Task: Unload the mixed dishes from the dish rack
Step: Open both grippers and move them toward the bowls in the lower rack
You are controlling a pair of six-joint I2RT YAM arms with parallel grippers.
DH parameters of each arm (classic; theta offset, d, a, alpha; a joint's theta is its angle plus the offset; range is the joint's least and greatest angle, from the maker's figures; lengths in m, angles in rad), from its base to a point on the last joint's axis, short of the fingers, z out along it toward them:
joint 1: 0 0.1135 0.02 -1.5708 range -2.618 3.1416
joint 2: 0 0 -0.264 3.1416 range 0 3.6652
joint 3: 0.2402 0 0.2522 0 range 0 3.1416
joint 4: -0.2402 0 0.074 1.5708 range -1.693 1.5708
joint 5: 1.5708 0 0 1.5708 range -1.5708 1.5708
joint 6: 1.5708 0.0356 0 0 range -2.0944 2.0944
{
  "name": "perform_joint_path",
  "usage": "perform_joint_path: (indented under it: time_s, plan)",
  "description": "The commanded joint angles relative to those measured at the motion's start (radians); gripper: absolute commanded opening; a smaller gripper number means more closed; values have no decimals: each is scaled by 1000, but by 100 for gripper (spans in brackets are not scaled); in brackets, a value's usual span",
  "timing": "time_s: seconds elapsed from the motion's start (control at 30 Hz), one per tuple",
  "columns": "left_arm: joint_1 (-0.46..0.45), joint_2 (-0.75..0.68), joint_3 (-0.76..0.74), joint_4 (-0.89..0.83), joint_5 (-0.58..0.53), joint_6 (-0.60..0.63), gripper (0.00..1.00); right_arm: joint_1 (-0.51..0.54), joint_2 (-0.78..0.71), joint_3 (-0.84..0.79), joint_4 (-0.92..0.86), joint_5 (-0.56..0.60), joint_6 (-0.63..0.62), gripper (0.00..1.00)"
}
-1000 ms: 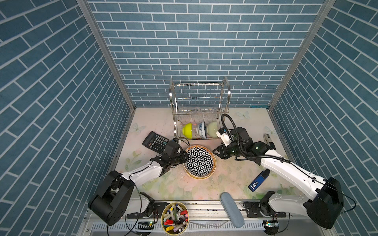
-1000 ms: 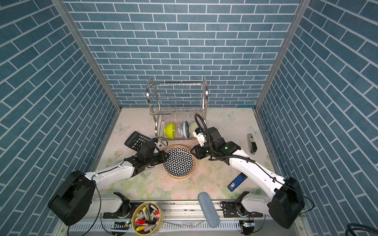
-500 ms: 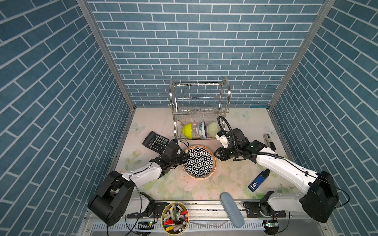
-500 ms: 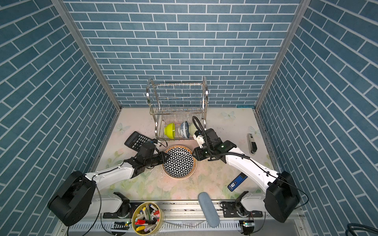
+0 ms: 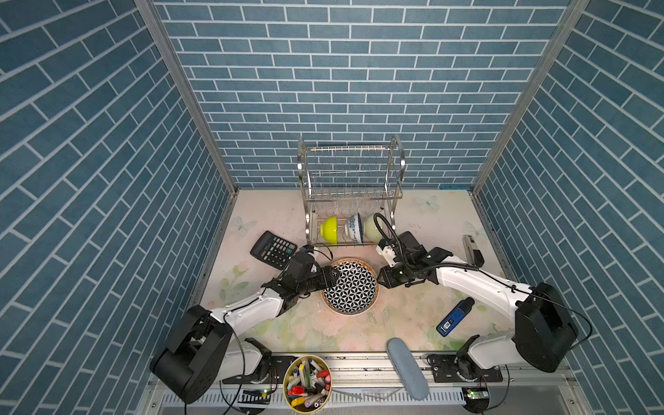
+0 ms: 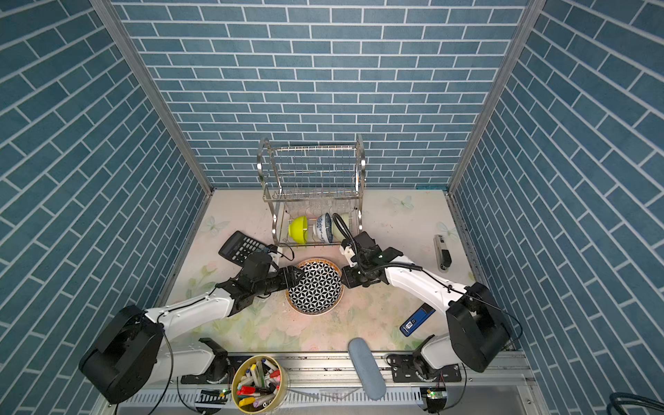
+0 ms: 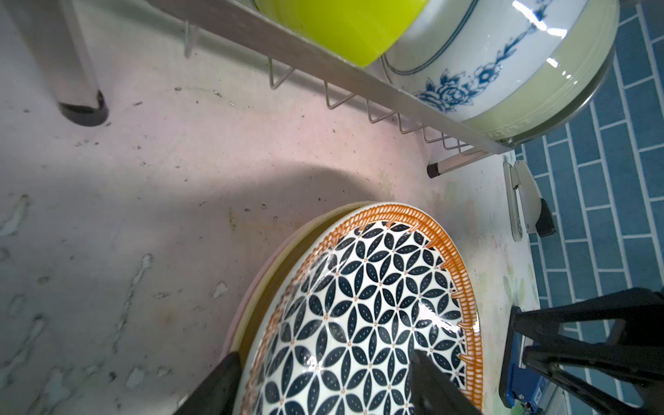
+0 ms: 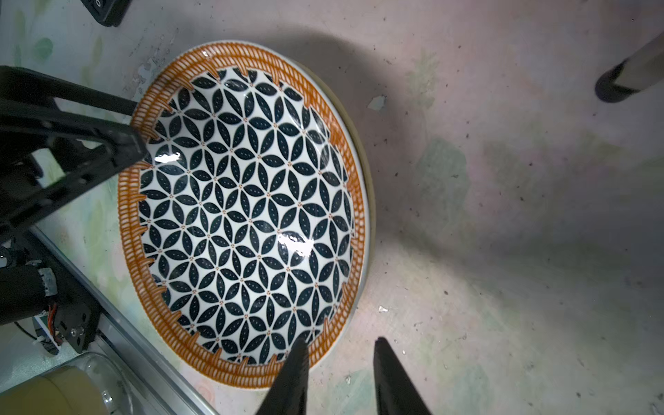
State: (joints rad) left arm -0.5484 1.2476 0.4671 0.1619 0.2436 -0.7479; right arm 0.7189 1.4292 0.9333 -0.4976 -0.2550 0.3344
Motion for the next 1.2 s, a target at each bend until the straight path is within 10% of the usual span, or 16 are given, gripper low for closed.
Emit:
perform_joint_path:
  time_s: [0.0, 0.67, 1.17]
  plan:
    - [1, -61, 44, -125, -79, 47, 77, -1, 2, -19, 8, 22, -6, 33]
    - [0, -271, 202, -419, -421, 218, 79, -21, -164, -100, 155, 106, -10, 45]
    - [14, 1, 337, -257, -612, 334, 95, -190, -191, -181, 442, -107, 89, 55]
